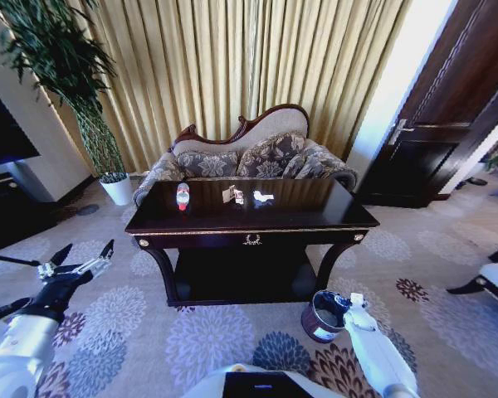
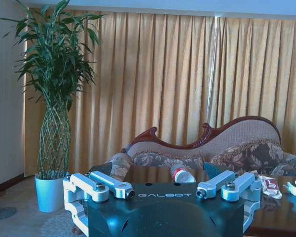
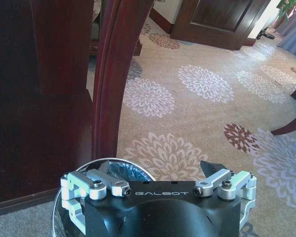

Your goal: Move to the front of the table and place the trash on the table into the trash bin.

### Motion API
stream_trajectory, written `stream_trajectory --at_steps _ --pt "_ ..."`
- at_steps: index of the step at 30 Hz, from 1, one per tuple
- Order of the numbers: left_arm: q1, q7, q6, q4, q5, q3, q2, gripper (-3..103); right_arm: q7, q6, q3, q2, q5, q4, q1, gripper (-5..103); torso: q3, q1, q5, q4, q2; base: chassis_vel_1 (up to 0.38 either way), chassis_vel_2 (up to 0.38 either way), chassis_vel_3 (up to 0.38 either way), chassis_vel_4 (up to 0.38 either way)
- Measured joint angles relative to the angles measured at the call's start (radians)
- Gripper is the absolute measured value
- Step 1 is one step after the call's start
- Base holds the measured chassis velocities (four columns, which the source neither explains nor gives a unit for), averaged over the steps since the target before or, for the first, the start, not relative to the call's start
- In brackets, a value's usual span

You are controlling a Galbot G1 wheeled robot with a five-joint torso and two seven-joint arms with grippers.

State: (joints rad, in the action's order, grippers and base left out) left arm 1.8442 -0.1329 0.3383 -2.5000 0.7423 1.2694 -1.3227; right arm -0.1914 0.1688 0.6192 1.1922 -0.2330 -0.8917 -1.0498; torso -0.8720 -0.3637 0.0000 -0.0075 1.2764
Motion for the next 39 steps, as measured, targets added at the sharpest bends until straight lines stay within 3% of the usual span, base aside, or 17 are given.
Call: stream_trajectory --at_steps 8,13,14,18,21,26,33,39 --pt "0.001 0.000 -0.001 0.000 0.000 0.001 -0.005 100 0.000 0.006 0.006 -0.003 -0.013 -0.004 -0.004 100 0.000 0.000 0.0000 0.0001 0.000 0.000 0.000 0.000 0.000" --pt "-0.010 0.000 -0.001 0.000 0.000 -0.006 -0.005 100 0.005 0.020 0.006 -0.023 -0.112 -0.087 -0.058 100 0.000 0.000 0.0000 -0.0002 0.000 0.000 0.000 0.000 0.000" --pt "-0.013 0.000 -0.001 0.000 0.001 -0.010 -0.005 100 0.025 0.034 0.008 -0.038 -0.192 -0.182 -0.098 100 0.000 0.000 0.0003 -0.0004 0.000 0.000 0.000 0.000 0.000" --pt "-0.014 0.001 0.000 0.000 0.000 -0.016 0.000 100 0.078 0.046 0.031 -0.066 -0.239 -0.351 -0.163 100 0.000 0.000 -0.0004 0.0006 0.000 0.000 0.000 0.000 0.000" --pt "-0.014 0.000 0.000 0.000 -0.001 -0.016 0.003 100 0.088 0.046 0.045 -0.075 -0.257 -0.422 -0.191 100 0.000 0.000 0.0002 -0.0001 0.000 0.000 0.000 0.000 0.000" --pt "-0.010 0.001 -0.004 0.000 -0.001 -0.013 0.010 100 0.092 0.033 0.089 -0.086 -0.346 -0.727 -0.305 100 0.000 0.000 -0.0003 0.0004 0.000 0.000 0.000 0.000 0.000" --pt "-0.015 0.001 -0.027 0.000 -0.002 -0.031 0.012 100 0.089 0.017 0.107 -0.051 -0.354 -1.131 -0.474 100 0.000 0.000 -0.0002 0.0001 0.000 0.000 0.000 0.000 0.000" --pt "-0.013 0.000 -0.029 0.000 -0.002 -0.031 0.011 100 0.043 0.067 0.100 -0.042 -0.329 -1.389 -0.546 100 0.000 0.000 -0.0001 -0.0001 0.000 0.000 0.000 0.000 0.000"
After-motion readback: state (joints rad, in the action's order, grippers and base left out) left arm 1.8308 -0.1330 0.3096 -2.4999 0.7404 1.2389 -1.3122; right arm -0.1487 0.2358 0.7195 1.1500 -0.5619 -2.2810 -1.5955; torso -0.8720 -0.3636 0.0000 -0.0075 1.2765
